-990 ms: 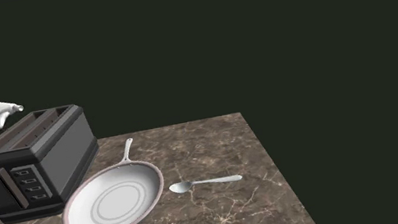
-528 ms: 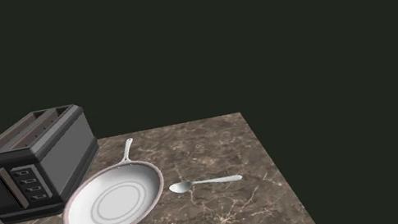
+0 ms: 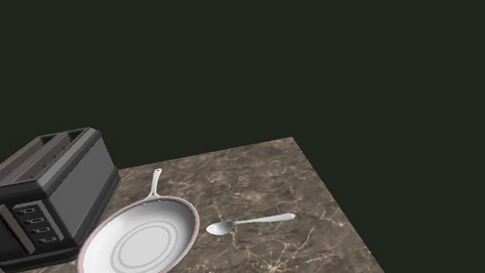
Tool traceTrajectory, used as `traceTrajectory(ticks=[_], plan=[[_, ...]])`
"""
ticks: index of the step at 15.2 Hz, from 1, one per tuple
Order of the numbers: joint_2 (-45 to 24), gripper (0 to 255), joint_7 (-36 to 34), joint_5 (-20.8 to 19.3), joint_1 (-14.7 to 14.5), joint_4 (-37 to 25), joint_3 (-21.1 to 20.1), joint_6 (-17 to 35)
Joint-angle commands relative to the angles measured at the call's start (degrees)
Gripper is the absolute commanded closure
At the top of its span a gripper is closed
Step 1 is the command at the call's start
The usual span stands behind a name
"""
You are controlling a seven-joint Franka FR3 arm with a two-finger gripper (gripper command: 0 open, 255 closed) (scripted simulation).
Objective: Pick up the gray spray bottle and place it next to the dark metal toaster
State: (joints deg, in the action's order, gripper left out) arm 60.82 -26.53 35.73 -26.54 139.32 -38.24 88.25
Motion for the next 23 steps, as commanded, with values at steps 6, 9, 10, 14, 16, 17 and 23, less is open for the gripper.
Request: traceTrajectory(ticks=[6,9,10,14,16,17,23], plan=[[1.2,255,0.6,2.6,-1.0,5.1,-2.8,4.0],[1.6,255,0.9,3.9,-1.5,7.2,-4.1,5.9],[1.7,255,1.0,4.3,-1.6,7.9,-4.6,6.5],[1.8,255,1.4,6.1,-2.1,10.5,-6.5,9.0],[1.8,255,1.6,7.1,-2.4,11.7,-7.6,10.3],[1.8,255,1.7,7.6,-2.5,12.3,-8.1,10.9],[1.2,255,2.4,10.7,-3.1,15.7,-11.6,15.0]])
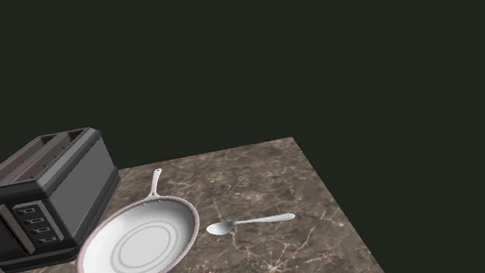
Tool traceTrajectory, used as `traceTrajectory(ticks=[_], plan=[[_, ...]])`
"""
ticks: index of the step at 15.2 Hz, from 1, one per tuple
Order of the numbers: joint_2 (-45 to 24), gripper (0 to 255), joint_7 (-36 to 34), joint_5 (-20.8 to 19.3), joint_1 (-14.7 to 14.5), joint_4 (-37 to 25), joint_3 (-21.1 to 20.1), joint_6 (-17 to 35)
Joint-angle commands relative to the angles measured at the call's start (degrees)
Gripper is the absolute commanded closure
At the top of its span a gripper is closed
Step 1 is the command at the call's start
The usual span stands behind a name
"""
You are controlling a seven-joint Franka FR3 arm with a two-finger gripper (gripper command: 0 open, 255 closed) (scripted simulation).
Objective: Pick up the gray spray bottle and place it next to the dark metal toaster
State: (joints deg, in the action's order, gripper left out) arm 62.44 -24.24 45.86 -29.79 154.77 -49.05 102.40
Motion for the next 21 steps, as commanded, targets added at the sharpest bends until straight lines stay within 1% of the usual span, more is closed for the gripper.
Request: traceTrajectory(ticks=[1,12,21], plan=[[-0.6,255,0.2,1.2,0.0,0.8,-1.4,1.5],[-3.8,255,1.9,8.1,-0.1,5.6,-9.4,10.0],[-8.5,255,4.1,14.8,1.7,8.0,-17.6,17.9]])
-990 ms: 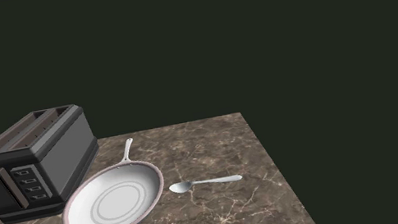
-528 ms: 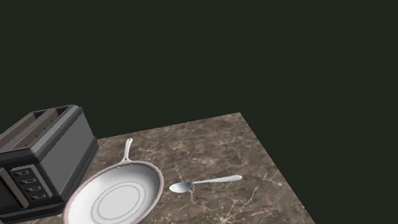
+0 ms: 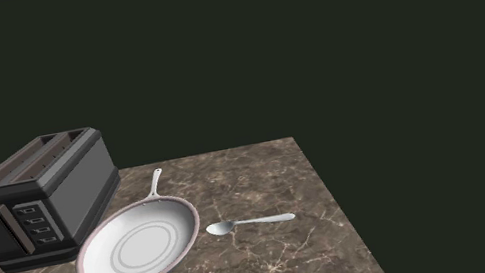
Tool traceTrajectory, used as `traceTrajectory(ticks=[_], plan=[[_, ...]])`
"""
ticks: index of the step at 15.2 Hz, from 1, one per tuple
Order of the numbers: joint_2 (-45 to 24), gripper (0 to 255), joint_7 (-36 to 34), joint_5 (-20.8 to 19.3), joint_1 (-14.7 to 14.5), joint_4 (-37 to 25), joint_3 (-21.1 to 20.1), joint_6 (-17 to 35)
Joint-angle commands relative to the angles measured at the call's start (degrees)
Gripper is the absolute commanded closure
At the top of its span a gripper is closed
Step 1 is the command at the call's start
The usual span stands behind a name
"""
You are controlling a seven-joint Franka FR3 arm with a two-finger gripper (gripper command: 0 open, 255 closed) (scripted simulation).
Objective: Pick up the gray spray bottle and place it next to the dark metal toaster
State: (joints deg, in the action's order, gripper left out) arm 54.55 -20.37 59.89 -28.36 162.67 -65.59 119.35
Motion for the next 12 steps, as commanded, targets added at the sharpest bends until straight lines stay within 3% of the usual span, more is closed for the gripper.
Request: traceTrajectory(ticks=[1,8,9,12], plan=[[-1.2,255,0.5,1.6,0.6,0.3,-2.1,1.9],[-1.2,255,0.5,1.6,0.6,0.3,-2.1,1.9],[-1.2,0,0.5,1.6,0.6,0.3,-2.1,1.9],[-1.2,0,0.5,1.6,0.6,0.3,-2.1,1.8]])
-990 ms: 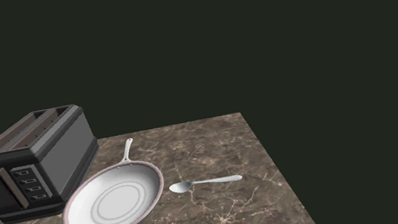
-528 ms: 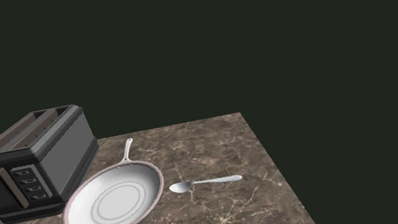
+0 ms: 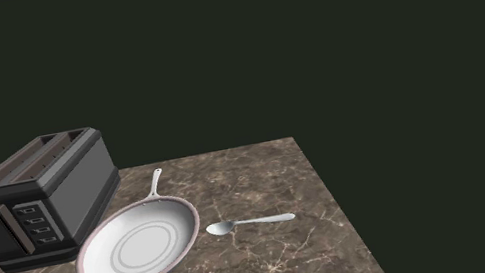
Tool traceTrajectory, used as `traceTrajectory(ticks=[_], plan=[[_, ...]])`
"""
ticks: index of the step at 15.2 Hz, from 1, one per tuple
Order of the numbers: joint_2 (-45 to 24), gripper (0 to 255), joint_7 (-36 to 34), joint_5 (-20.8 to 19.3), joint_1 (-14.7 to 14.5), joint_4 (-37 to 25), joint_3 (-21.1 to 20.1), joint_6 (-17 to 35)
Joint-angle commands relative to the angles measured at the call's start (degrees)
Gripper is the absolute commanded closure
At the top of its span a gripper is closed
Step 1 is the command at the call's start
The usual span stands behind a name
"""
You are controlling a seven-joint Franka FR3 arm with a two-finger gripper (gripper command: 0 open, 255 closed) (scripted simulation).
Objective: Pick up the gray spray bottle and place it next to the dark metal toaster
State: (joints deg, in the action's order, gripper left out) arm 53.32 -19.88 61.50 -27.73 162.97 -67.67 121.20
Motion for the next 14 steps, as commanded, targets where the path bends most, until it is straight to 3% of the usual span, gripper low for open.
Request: traceTrajectory(ticks=[1,2,6,14], plan=[[0.0,0,0.0,0.0,0.0,0.0,0.0,0.0],[0.0,0,0.0,0.0,0.0,0.0,0.0,0.0],[5.5,0,-2.3,-7.3,-2.7,-1.8,9.3,-8.5],[5.5,0,-2.3,-7.3,-2.6,-1.8,9.3,-8.5]])
